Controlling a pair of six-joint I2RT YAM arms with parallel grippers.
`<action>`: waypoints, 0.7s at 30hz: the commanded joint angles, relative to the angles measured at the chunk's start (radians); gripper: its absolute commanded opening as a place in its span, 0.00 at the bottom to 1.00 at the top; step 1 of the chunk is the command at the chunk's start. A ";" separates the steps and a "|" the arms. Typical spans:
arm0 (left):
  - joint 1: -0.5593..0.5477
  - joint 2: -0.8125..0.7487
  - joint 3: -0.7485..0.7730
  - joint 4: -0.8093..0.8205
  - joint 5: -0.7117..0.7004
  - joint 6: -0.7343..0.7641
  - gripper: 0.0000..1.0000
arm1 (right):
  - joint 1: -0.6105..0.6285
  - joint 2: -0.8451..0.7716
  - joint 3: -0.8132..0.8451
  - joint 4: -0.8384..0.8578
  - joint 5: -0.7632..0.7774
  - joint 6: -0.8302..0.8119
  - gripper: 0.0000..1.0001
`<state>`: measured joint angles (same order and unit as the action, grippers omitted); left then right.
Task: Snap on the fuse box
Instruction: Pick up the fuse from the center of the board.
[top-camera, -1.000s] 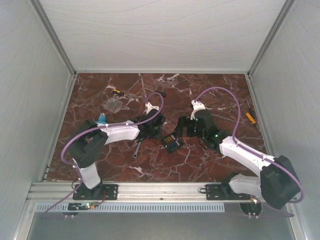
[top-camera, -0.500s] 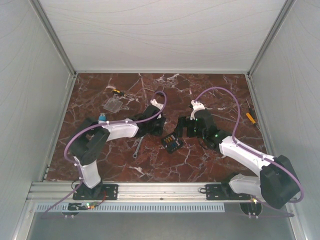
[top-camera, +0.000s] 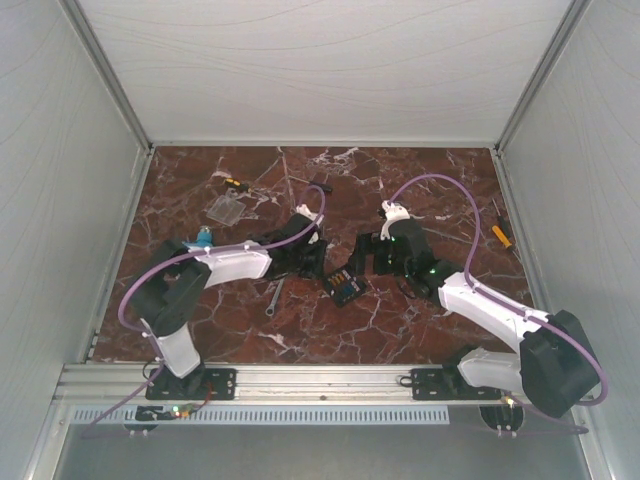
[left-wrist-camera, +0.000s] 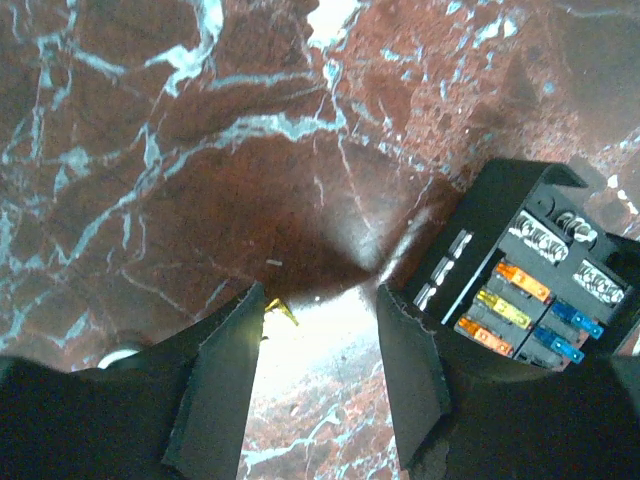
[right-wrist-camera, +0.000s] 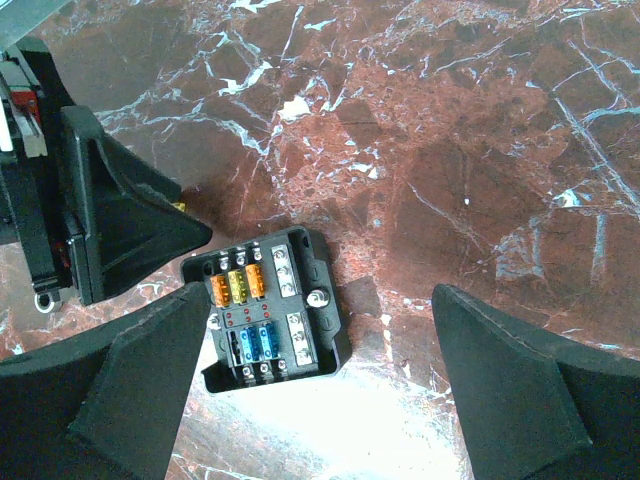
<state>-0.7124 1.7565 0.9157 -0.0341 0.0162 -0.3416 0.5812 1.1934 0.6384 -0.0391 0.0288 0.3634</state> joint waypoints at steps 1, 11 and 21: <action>-0.002 -0.027 -0.019 -0.100 0.005 -0.068 0.50 | -0.006 0.004 0.009 0.027 -0.002 0.002 0.92; -0.045 -0.044 0.015 -0.188 -0.134 -0.084 0.47 | -0.006 0.007 0.008 0.028 -0.003 0.002 0.92; -0.092 0.043 0.107 -0.268 -0.252 -0.080 0.41 | -0.006 0.008 0.010 0.025 0.001 0.000 0.92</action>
<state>-0.7879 1.7657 0.9817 -0.2523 -0.1749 -0.4202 0.5812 1.1992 0.6384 -0.0395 0.0284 0.3634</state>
